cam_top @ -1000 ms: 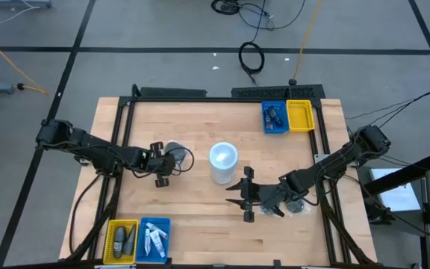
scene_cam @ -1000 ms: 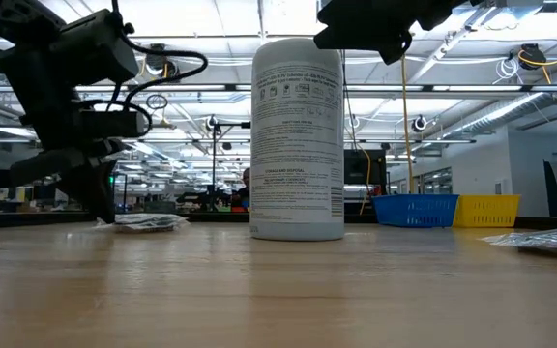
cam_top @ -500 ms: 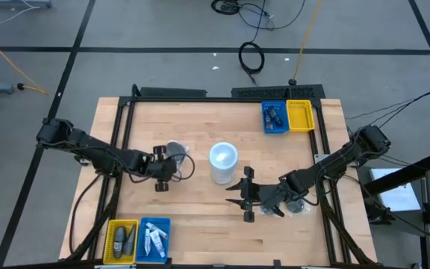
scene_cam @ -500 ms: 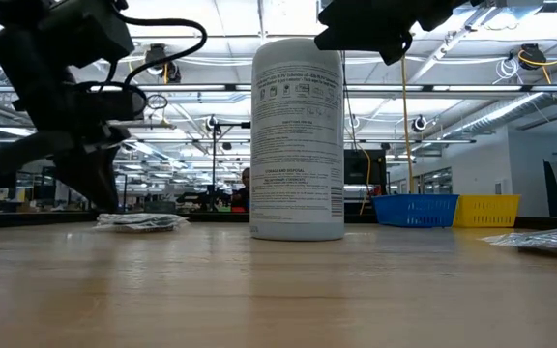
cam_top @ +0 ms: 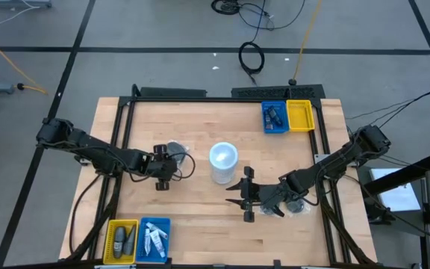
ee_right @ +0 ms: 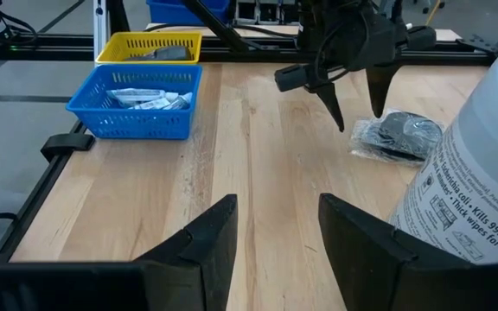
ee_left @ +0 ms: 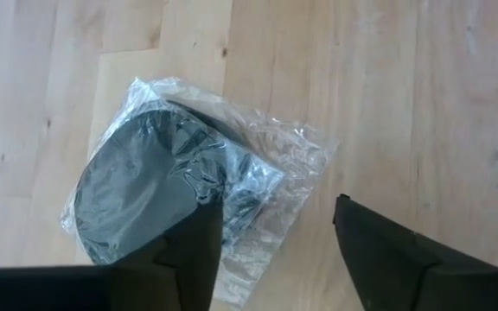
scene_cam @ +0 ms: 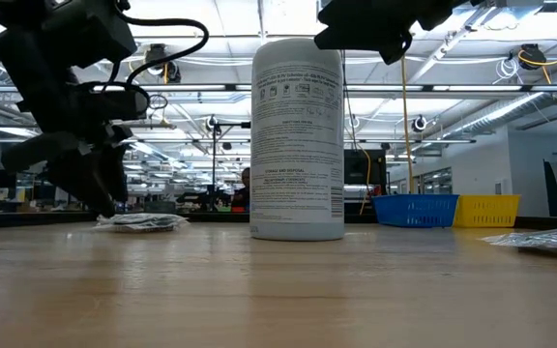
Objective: Pick & Place Travel size toiletries
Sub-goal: Put the black hairbrush into the top yellow bin
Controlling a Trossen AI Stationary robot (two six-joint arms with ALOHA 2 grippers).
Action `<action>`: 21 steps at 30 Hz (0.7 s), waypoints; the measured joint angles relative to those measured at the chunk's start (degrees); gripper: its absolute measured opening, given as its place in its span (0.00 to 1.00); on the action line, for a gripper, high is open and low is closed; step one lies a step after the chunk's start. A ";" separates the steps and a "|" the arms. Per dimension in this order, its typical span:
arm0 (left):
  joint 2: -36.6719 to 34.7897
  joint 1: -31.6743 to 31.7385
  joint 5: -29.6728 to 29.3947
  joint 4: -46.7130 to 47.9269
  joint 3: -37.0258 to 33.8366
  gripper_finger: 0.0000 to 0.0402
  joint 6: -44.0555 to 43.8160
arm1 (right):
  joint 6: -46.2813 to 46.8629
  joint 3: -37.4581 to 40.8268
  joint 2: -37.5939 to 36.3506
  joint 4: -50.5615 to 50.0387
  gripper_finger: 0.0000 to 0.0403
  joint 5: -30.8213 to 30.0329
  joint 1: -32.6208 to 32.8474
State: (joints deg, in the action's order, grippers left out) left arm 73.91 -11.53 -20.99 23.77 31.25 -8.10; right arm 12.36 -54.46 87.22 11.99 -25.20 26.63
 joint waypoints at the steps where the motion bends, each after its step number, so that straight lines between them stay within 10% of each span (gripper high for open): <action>1: 0.00 0.00 0.00 0.02 -0.01 0.57 0.16 | 0.00 0.00 0.00 0.00 0.39 -0.01 -0.02; 21: 2.99 0.04 -3.68 -0.03 -0.01 0.48 2.21 | 0.01 0.00 0.00 0.00 0.39 -0.01 0.00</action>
State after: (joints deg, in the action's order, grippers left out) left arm 76.90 -11.49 -24.67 23.74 31.24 -5.89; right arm 12.37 -54.46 87.22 11.99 -25.21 26.63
